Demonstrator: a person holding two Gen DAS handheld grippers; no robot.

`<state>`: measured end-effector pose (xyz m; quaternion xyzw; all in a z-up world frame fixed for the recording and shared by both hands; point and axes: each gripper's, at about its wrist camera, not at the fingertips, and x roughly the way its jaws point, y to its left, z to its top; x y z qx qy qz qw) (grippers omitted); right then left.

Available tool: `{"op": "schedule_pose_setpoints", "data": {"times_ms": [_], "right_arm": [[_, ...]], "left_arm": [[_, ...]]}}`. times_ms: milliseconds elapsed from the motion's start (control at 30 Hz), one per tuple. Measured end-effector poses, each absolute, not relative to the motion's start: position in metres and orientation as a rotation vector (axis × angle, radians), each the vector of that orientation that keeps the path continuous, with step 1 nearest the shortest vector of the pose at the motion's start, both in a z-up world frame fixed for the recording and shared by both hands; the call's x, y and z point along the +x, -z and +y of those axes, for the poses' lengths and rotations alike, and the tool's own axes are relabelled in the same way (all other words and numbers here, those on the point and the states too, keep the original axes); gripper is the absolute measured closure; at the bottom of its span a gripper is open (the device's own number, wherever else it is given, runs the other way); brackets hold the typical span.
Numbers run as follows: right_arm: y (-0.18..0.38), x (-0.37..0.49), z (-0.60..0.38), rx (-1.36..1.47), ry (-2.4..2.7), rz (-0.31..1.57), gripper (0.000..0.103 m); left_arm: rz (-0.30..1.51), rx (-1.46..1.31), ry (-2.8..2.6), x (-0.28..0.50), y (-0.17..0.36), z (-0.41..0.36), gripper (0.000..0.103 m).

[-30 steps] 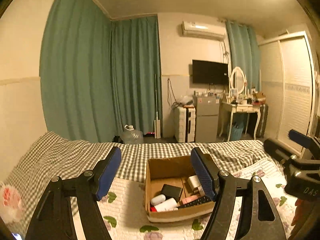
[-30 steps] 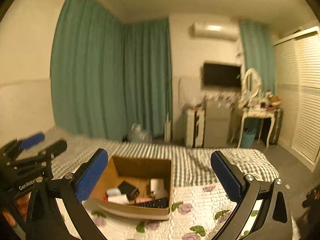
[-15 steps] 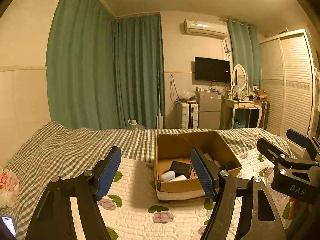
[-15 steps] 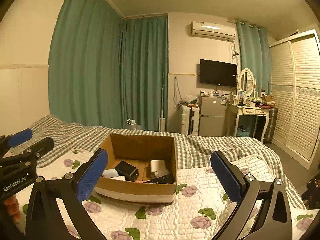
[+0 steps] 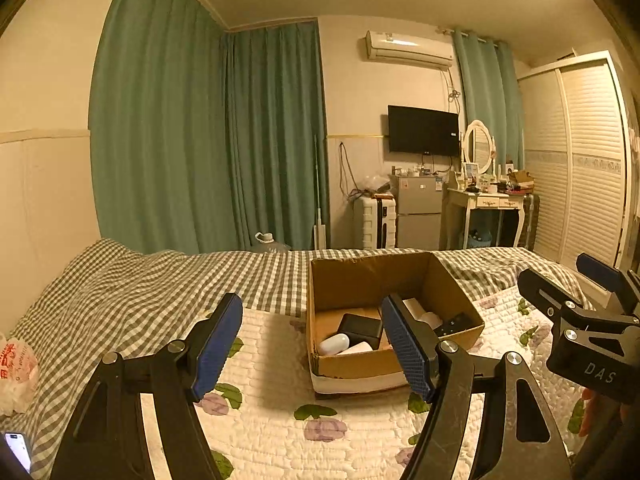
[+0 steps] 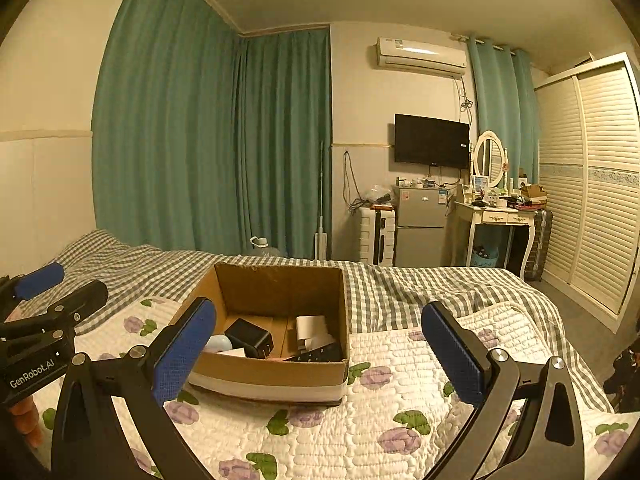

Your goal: Organize rigid objects

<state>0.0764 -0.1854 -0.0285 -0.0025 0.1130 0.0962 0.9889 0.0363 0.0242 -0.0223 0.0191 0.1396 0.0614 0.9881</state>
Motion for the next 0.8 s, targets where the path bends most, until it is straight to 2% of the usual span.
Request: {"op": "schedule_pose_setpoints", "data": {"times_ms": [800], "right_arm": [[0.0318, 0.0766, -0.1820, -0.006, -0.183, 0.242, 0.000]], "left_arm": [[0.295, 0.030, -0.120, 0.0373, 0.0266, 0.0249, 0.028]]}}
